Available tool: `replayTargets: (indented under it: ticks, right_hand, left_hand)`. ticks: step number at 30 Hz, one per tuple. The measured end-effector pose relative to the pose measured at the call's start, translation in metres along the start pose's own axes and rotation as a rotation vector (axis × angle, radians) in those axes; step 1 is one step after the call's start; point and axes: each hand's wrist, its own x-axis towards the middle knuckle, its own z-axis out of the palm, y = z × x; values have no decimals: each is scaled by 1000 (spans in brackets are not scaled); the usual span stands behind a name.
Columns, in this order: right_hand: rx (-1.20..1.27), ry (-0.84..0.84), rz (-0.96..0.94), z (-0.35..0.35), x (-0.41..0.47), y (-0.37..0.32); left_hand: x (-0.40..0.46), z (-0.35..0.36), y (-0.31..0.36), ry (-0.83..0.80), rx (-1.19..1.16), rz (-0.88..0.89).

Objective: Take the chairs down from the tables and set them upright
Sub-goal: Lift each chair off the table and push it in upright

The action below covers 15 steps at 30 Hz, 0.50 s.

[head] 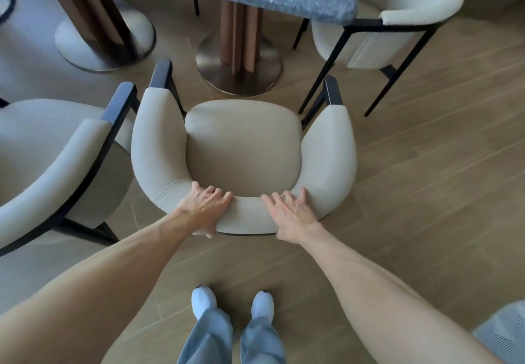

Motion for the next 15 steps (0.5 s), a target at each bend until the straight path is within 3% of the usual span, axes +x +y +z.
replayTargets:
  ticks: [15]
  right_hand:
    - [-46,5,51,-44,79,53]
  left_hand:
    - [76,-37,-59,75,-74,10]
